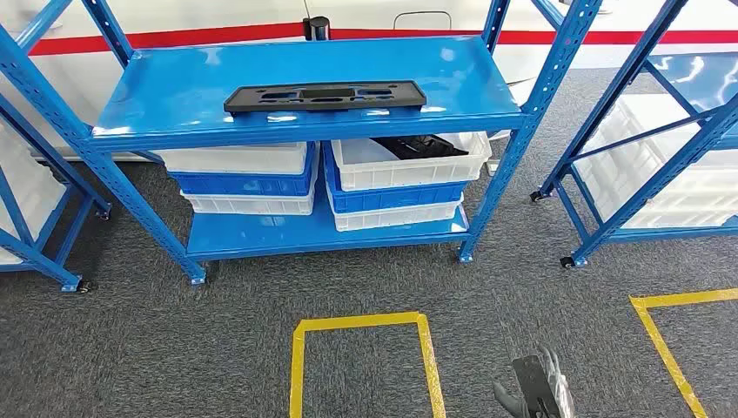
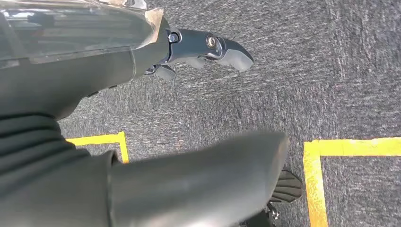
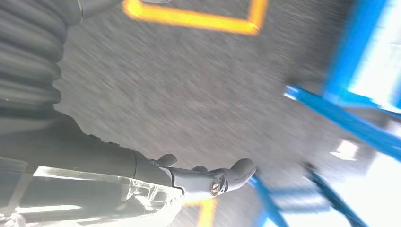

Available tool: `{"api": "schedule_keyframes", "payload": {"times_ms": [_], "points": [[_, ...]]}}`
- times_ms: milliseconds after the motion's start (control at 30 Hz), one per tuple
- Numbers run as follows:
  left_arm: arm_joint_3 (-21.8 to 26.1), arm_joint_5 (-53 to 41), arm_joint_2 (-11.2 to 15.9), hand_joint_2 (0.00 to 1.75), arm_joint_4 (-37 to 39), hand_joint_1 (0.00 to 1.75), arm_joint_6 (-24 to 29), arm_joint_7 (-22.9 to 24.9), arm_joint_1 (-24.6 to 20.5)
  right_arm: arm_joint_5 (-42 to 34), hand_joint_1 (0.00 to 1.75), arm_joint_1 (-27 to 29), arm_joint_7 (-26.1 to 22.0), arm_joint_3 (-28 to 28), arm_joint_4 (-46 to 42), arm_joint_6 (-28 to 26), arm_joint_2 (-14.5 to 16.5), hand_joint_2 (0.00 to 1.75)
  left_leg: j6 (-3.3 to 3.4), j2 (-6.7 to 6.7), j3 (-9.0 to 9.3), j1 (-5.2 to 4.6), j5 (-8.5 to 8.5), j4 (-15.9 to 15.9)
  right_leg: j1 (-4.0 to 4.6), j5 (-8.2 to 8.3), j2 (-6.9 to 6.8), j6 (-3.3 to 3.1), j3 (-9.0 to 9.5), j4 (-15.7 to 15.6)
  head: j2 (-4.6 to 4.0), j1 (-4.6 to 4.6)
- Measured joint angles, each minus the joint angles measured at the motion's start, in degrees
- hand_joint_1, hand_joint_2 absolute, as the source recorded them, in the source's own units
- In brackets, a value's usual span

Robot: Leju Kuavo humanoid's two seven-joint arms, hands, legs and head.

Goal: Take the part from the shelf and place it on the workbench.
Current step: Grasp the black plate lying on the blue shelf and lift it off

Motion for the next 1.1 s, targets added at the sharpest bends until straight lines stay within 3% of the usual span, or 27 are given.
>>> {"api": "schedule_keyframes", "payload": {"times_ms": [300,700,933,1100], "points": [[3.65,-4.90,-0.03,0.00,1.04,0.00,-3.88,-0.93,-2.81,7.36,0.00,-4.32,-1.03,6.23,-10.92,-4.89,-2.79,1.75,0.09,0.00,0.01,0.00,0.07,0.01,0.00,0.02,-0.01,0.01,0.03,0.02,0.00,0.00],[5.86,-11.25,-0.60,0.00,2.43,0.00,-9.09,-1.17,-8.13,23.46,0.00,-14.08,0.66,17.95,-20.67,-11.67,-5.68,1.75,0.06,0.00,0.00,0.00,0.16,0.02,0.00,0.04,-0.01,0.02,0.04,0.07,0.00,-0.01],[5.84,-14.42,-1.54,0.00,3.15,0.00,-11.38,-0.07,-11.75,33.05,0.00,-20.86,3.06,25.47,-21.12,-11.36,-6.54,1.75,0.03,0.00,0.00,0.00,0.19,0.03,0.00,0.07,-0.01,0.05,0.05,0.08,0.00,0.00],[5.66,-16.58,-2.38,0.00,3.58,0.00,-12.89,1.22,-14.01,38.90,0.00,-26.36,4.88,30.41,-19.87,-7.71,-6.79,1.75,0.03,0.00,-0.02,0.00,0.20,0.05,0.00,0.08,-0.01,0.07,0.04,0.09,0.00,-0.01]]}}
